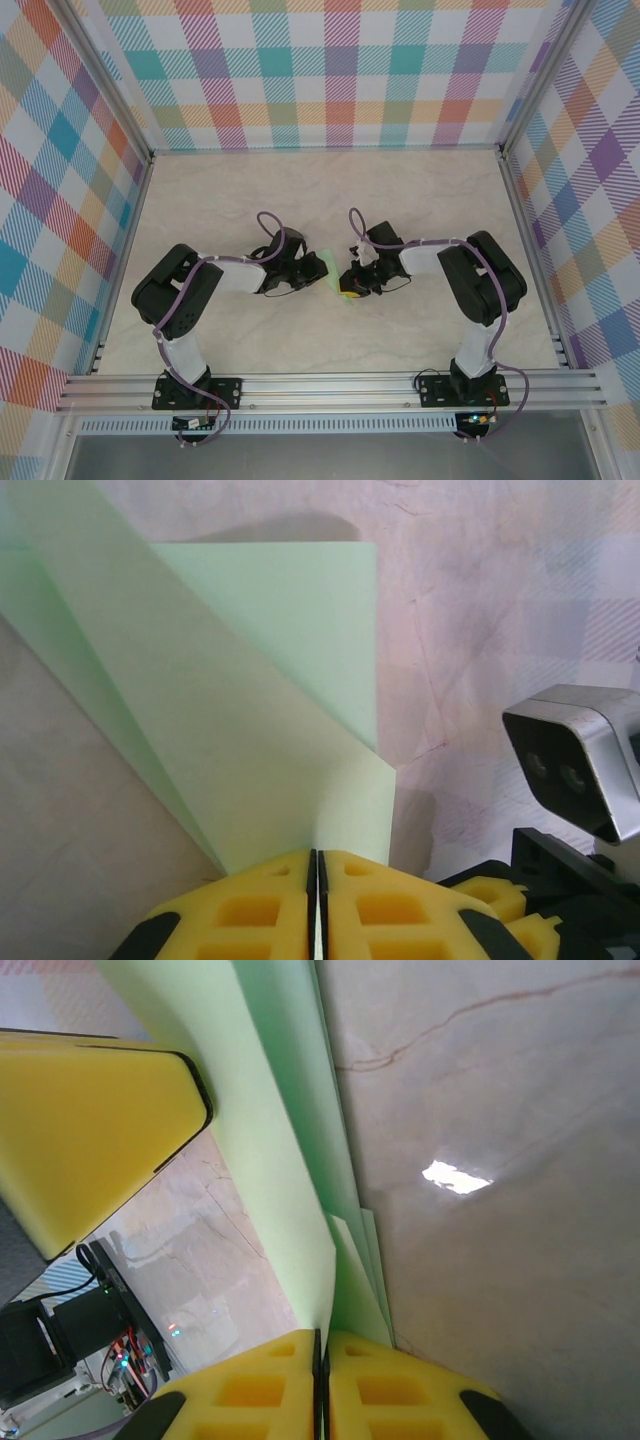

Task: Fold a paper plane with a square sheet of paper (pick it up from the middle)
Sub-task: Fold the wing for the fifth time at the center of the table.

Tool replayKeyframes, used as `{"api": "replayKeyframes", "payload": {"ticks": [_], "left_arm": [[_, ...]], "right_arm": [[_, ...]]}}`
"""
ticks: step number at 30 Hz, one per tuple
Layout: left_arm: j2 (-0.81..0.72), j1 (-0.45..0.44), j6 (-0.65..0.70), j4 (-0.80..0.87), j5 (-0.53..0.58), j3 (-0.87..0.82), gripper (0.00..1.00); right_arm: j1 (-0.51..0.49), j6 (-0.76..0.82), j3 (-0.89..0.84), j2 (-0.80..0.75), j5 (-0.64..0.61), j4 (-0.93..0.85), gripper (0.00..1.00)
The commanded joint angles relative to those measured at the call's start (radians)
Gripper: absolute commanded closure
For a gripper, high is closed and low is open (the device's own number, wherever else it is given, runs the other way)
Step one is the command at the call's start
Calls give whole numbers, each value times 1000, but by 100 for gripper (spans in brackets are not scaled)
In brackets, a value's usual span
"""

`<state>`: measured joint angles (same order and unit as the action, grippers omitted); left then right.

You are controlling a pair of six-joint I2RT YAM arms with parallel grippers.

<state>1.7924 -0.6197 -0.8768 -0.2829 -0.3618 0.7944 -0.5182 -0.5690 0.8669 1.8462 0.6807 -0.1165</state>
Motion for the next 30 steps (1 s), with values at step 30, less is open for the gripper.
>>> {"api": "replayKeyframes", "payload": {"ticks": [30], "left_arm": [[-5, -71, 9, 37, -2, -5, 89]], "right_arm": [[3, 10, -3, 54, -23, -41, 92]]}}
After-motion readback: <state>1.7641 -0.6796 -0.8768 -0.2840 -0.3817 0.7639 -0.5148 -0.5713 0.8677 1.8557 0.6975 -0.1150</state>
